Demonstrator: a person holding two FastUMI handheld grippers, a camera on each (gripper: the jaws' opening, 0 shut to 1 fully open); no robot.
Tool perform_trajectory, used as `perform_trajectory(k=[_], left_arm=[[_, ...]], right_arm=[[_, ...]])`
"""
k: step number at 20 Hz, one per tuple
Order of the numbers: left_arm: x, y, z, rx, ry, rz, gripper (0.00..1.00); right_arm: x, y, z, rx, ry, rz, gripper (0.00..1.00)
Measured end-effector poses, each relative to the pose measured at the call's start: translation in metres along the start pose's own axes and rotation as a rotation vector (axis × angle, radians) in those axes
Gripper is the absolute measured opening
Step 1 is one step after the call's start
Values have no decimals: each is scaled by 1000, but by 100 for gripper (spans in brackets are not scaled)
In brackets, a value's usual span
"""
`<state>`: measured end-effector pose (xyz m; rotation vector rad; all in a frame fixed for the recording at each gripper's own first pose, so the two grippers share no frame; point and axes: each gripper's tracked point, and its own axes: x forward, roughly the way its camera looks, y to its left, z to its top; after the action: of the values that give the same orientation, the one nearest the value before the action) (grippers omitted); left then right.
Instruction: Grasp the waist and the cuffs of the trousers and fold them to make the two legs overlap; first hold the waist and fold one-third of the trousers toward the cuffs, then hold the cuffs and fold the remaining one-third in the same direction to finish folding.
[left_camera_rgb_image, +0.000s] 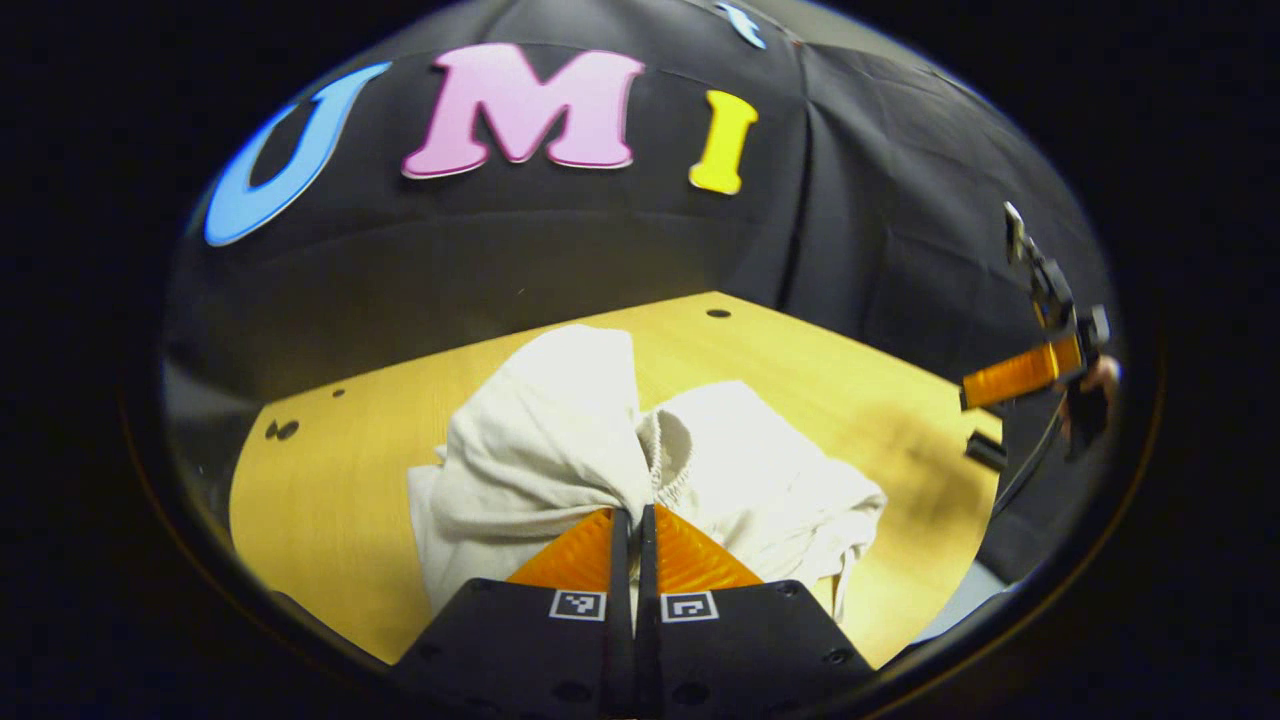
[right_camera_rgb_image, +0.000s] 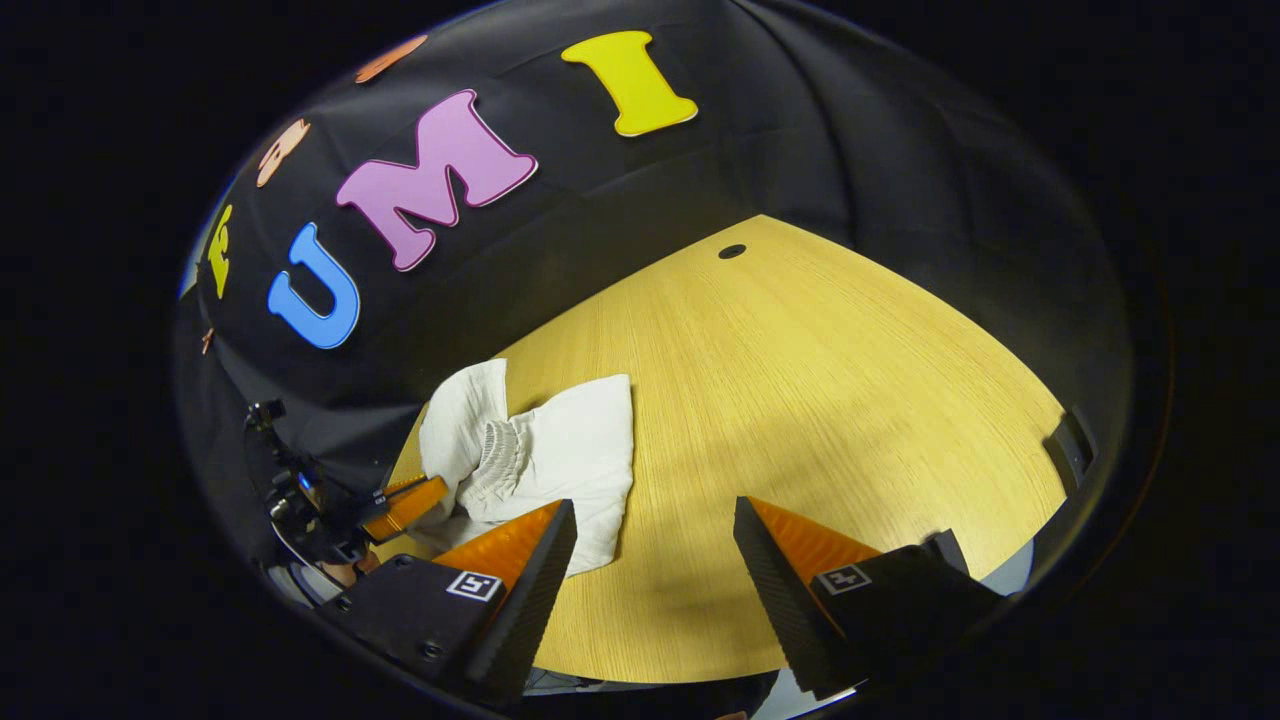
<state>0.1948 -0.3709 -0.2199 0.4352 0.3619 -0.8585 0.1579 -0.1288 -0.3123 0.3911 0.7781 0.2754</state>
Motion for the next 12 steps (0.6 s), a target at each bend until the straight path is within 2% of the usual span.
perform_trajectory(k=[8,12], left_arm=[[0,-27,-21,509,39,-22,6],[5,-33,-34,889,57,-43,6]], right_arm=[[-11,-14,10,34,-24,-4,97],[-20,-22,16,60,-42,-6,97]])
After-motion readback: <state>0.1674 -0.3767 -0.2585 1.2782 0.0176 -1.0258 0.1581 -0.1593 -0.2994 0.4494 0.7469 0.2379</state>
